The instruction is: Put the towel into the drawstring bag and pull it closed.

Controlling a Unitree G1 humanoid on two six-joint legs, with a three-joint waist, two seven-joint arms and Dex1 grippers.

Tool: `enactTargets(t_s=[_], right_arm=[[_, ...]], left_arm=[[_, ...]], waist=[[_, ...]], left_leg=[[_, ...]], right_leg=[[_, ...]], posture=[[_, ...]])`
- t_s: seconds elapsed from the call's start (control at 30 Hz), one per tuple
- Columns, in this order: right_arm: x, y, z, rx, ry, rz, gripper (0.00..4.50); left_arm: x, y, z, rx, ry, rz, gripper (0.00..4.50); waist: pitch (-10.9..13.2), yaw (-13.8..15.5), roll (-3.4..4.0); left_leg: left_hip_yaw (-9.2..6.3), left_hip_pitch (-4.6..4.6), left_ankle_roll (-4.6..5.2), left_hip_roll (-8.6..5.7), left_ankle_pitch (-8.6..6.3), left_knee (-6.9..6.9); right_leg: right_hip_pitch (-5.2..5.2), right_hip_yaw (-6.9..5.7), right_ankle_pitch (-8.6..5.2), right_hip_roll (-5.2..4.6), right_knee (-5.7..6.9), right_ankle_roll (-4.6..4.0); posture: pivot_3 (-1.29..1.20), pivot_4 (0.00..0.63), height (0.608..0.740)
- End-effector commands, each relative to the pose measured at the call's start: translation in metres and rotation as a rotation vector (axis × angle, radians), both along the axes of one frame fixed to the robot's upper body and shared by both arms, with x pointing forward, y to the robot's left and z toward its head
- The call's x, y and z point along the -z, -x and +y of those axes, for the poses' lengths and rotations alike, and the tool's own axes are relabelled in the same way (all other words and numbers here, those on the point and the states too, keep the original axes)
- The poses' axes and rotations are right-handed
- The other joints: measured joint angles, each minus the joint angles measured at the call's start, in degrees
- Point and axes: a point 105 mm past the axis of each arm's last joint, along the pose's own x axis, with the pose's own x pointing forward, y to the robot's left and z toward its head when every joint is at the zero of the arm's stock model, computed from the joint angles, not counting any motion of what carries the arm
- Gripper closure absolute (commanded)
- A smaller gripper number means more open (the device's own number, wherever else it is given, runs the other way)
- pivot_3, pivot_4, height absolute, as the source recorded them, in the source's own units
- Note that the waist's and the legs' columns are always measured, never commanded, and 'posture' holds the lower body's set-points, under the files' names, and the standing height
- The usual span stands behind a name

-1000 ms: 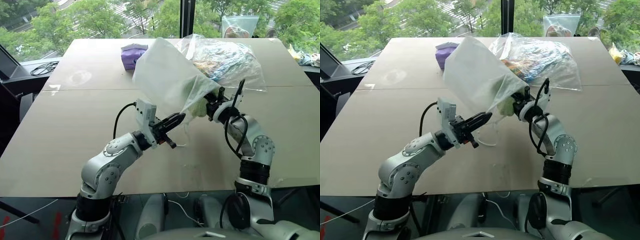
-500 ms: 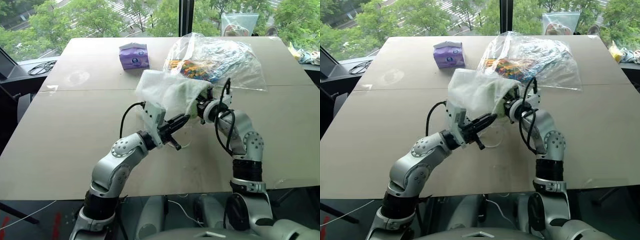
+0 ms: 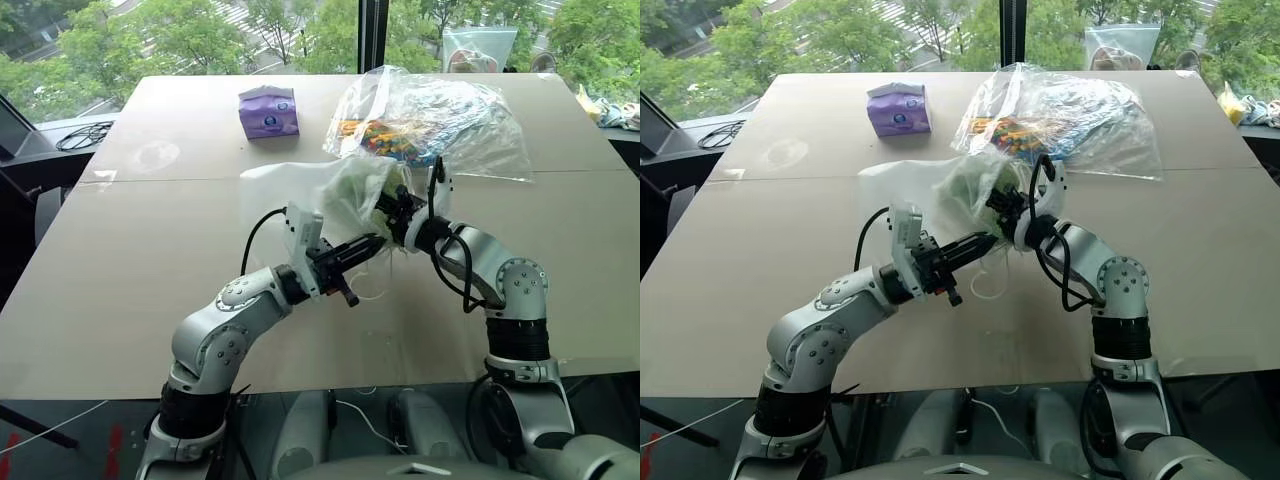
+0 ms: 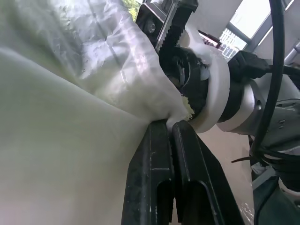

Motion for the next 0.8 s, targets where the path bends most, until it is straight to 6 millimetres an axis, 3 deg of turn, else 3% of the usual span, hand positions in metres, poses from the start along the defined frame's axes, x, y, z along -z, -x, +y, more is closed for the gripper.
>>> enactTargets(t_s=[0.03, 0.2, 0.27, 0.4, 0.5, 0.53, 0.8], right_arm=[[0.01, -0.005, -0.005, 0.001, 0.015, 0.025, 4.37], [0.006, -0.014, -0.018, 0.043, -0.01, 0.025, 4.37], [0.006, -0.009, -0.013, 0.002, 0.012, 0.0, 3.38], [0.005, 0.006, 0.0, -0.091, 0.008, -0.033, 1.86], [0.003, 0.014, 0.006, -0.141, 0.012, -0.063, 0.29], [0.003, 0.016, 0.007, -0.157, 0.025, -0.079, 0.06], [0.011, 0.023, -0.001, -0.216, 0.168, -0.168, 0.06]], left_arm=[[-0.025, 0.018, -0.005, 0.083, 0.047, -0.102, 4.5], [-0.024, 0.02, 0.002, 0.083, 0.007, -0.113, 4.5], [-0.026, 0.016, 0.005, 0.057, -0.006, -0.136, 4.5], [-0.026, 0.011, 0.008, 0.041, -0.023, -0.151, 4.5], [-0.025, 0.011, 0.007, 0.043, -0.023, -0.15, 4.5], [-0.025, 0.011, 0.007, 0.043, -0.024, -0.15, 4.5], [-0.028, 0.008, 0.013, 0.013, -0.025, -0.175, 4.5]], waist=[[0.0, 0.0, 0.0], [0.01, -0.08, 0.0], [0.01, -0.11, 0.0], [0.01, -0.2, -0.01], [0.01, -0.22, -0.01], [0.01, -0.23, -0.01], [0.01, -0.22, -0.01]], left_leg=[[0.01, 0.0, 0.0, 0.0, 0.0, 0.0], [0.01, 0.01, 0.0, 0.01, 0.0, -0.01], [0.03, 0.0, 0.0, 0.01, 0.0, -0.01], [0.06, 0.01, 0.0, 0.01, 0.0, -0.01], [0.04, 0.01, 0.0, 0.01, -0.01, -0.02], [0.05, 0.01, 0.0, 0.02, 0.0, -0.02], [0.06, 0.01, 0.0, 0.01, -0.01, 0.0]], right_leg=[[0.0, 0.01, 0.0, 0.0, 0.0, 0.0], [-0.01, 0.03, 0.0, 0.04, 0.01, 0.0], [-0.01, 0.04, 0.0, 0.06, -0.01, 0.0], [-0.01, 0.08, 0.0, 0.05, -0.02, 0.0], [-0.01, 0.06, 0.0, 0.05, -0.02, 0.0], [-0.01, 0.07, 0.0, 0.05, -0.02, 0.0], [-0.01, 0.07, 0.0, 0.04, -0.02, 0.01]], posture=[[0.0, 0.15, 0.74], [0.0, 0.15, 0.74], [0.0, 0.15, 0.74], [0.0, 0.15, 0.74], [0.0, 0.15, 0.74], [0.0, 0.15, 0.74], [0.0, 0.15, 0.74]])
